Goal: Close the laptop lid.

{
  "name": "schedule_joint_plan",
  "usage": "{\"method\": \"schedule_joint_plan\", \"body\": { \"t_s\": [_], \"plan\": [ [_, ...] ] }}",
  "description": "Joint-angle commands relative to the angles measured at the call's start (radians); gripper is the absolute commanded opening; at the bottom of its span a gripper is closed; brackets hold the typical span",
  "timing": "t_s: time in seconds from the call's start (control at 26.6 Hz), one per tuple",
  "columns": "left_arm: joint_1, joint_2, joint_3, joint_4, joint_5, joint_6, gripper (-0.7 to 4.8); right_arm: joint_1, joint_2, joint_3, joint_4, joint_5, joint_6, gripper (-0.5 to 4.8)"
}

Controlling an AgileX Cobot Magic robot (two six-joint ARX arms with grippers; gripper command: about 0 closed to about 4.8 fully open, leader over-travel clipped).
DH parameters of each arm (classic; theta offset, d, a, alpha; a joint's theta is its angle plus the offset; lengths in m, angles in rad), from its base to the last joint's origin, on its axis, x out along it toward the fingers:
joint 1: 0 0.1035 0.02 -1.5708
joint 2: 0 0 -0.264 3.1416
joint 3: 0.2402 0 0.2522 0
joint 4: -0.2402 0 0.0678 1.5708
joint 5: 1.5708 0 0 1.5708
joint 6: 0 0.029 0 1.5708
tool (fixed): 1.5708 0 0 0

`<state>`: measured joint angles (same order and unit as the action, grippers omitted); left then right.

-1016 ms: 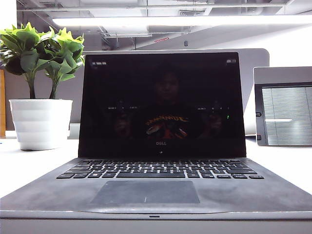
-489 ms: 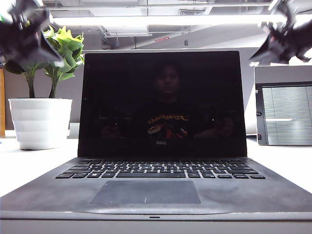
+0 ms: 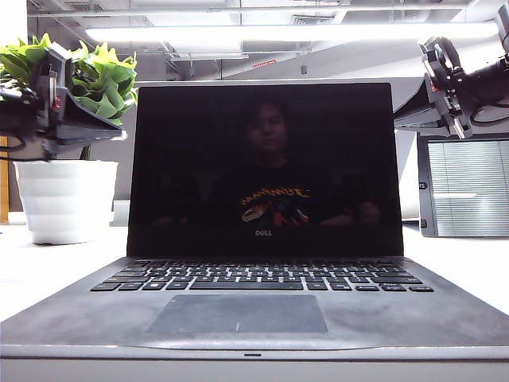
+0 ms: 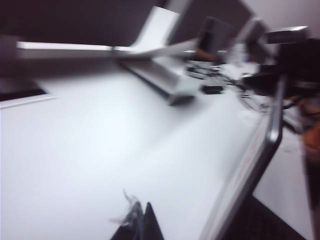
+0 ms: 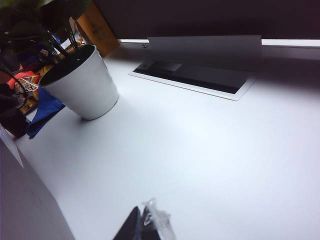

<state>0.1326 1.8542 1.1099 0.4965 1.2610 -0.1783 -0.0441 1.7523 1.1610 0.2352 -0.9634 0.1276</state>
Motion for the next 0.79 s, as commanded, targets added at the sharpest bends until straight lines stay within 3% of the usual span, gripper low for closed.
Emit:
{"method": "schedule_joint_plan", "body": {
  "t_s": [0.04,0.3,0.49,0.79],
  "plan": [
    [-0.002,0.061,0.081,0.011,0.079,-0.066,-0.05,0.003,-0.005,0.003,0.009,-0.043,-0.026,-0.05],
    [-0.034,0.093,0.135,0.006,0.195,-0.110,-0.05,0.003,-0.005,0.004,0.030,-0.045,-0.027,-0.05],
    [-0.109,0.093,0.135,0.010,0.162,-0.079,-0.05,0.003,-0.005,0.004,0.031,-0.054,-0.027,-0.05],
    [-0.123,0.093,0.135,0.007,0.176,-0.085,-0.05,0.003,-0.005,0.004,0.030,-0.116,-0.026,-0.05]
  ]
}}
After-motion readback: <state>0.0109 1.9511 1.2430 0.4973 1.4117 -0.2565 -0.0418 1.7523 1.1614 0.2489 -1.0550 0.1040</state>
